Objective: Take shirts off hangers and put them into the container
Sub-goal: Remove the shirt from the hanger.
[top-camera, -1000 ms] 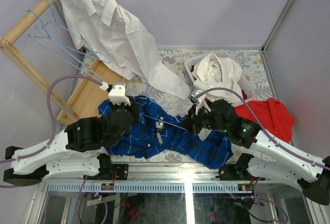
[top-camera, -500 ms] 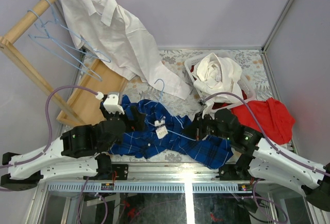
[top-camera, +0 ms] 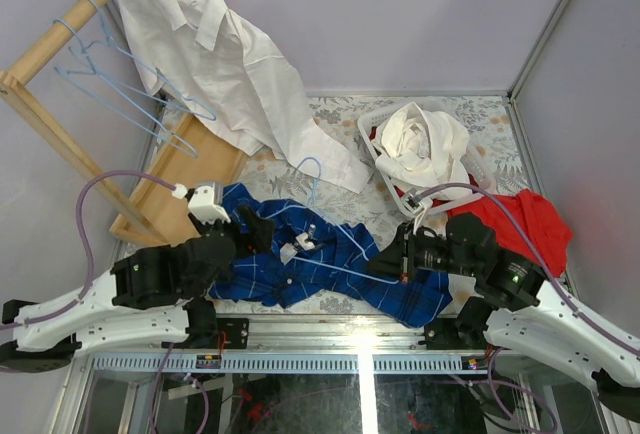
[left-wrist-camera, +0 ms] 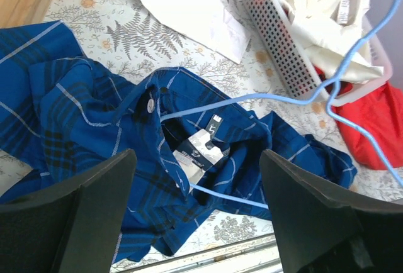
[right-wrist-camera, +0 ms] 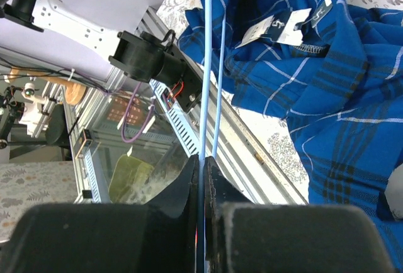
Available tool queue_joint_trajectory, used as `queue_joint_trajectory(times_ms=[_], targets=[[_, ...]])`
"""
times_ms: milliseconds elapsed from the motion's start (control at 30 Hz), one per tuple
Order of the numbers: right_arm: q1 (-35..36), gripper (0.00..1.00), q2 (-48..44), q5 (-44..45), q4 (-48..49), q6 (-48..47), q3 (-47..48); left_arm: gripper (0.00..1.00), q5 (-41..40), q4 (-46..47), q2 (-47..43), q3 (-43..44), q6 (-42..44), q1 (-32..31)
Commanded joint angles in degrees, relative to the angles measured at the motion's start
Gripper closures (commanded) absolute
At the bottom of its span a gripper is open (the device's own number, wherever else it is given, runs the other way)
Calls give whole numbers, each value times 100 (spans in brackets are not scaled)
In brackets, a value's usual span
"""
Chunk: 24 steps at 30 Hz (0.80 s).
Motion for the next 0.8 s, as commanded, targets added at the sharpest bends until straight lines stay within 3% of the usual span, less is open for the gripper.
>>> queue_joint_trajectory(times_ms=[0,300,467,567,767], targets=[[-10,100,-123,-374,-445,-318,539,24,-436,-238,317,94,-190,41],[-9,100,-224,67,-419,-522,528,39,-535,-299,578,-195,-715,69],[-13,100,-114,189,-366,-612,575,45,-193,248,480,-472,-349,258],[-14,100,-97,241,-332,-610,582,48,231,232,624,-533,-224,705],[-13,100,-120,340,-275,-628,579,48,1822,818,1002,-735,423,2270]])
